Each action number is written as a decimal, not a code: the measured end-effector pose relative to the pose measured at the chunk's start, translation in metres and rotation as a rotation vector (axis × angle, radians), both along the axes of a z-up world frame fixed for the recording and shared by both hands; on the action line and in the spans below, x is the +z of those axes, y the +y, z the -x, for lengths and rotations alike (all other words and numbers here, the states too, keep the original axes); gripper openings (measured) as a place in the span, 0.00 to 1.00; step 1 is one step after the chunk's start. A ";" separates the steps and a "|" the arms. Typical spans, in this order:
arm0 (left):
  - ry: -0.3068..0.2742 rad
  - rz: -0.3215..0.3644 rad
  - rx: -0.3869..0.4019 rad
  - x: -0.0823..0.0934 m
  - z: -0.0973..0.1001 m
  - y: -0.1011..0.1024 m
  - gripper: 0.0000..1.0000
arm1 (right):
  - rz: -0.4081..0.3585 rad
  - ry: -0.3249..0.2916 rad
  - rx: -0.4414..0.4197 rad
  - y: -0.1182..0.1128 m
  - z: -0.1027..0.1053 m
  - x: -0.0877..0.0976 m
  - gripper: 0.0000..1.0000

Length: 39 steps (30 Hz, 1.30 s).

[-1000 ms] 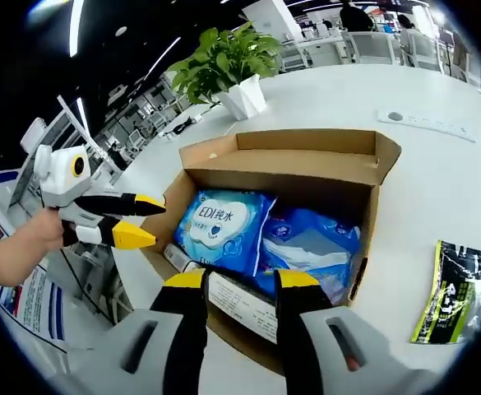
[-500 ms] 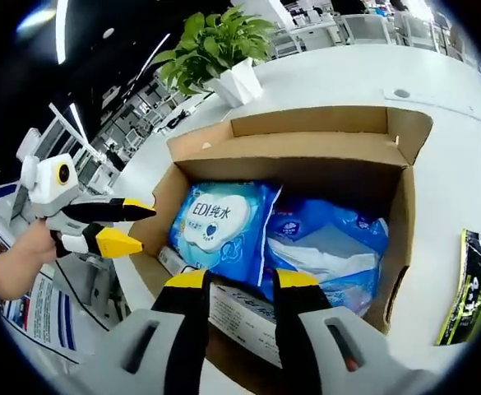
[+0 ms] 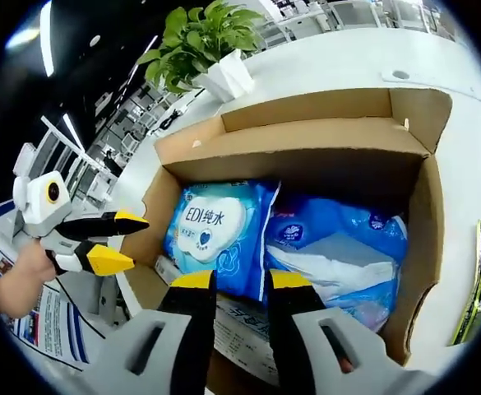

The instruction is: Operate the shoe box by opening the lid, removing the specified soft item, and placing it in the target area until the item is outside and the box remains undamaged.

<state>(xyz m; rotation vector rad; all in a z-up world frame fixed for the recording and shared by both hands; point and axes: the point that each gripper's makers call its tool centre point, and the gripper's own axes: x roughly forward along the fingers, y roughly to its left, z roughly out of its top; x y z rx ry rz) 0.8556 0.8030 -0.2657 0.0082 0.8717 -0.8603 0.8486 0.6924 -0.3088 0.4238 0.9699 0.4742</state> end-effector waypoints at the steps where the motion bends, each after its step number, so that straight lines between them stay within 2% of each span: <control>1: 0.001 0.000 -0.002 -0.001 0.000 0.000 0.42 | -0.002 -0.001 0.006 0.002 -0.001 -0.001 0.21; 4: 0.005 0.002 -0.006 -0.002 0.000 0.000 0.42 | -0.017 0.010 0.004 0.006 -0.001 -0.001 0.23; 10: 0.009 0.013 -0.014 -0.003 0.000 -0.001 0.41 | -0.010 0.026 -0.010 0.008 -0.005 -0.006 0.21; 15: 0.013 0.020 -0.017 -0.004 0.001 -0.003 0.41 | 0.034 0.032 -0.009 0.006 -0.006 -0.011 0.13; 17: 0.014 0.023 -0.019 -0.004 0.000 -0.003 0.41 | 0.058 0.008 0.002 0.005 -0.006 -0.009 0.05; 23: 0.018 0.028 -0.019 -0.005 -0.001 -0.003 0.40 | 0.082 -0.021 0.023 0.007 -0.007 -0.003 0.01; 39: 0.015 0.012 -0.026 -0.006 0.000 -0.003 0.38 | 0.104 -0.074 -0.017 -0.003 -0.010 0.012 0.00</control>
